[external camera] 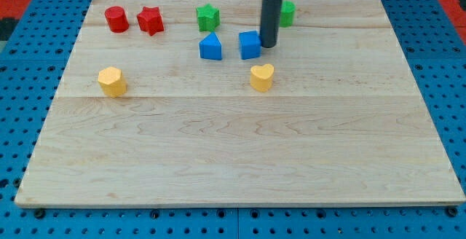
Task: Move the blue cube below the triangle
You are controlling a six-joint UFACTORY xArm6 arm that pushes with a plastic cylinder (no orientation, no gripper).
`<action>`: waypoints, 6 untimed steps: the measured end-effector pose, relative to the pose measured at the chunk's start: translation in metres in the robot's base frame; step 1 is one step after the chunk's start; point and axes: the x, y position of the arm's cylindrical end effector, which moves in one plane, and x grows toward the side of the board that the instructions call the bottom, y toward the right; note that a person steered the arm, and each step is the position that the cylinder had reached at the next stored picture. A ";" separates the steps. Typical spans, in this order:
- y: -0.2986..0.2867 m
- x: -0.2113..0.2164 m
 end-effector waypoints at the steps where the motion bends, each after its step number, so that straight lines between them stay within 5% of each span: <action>1: -0.036 0.039; 2: -0.052 0.064; 4: -0.009 0.015; 6: -0.049 0.048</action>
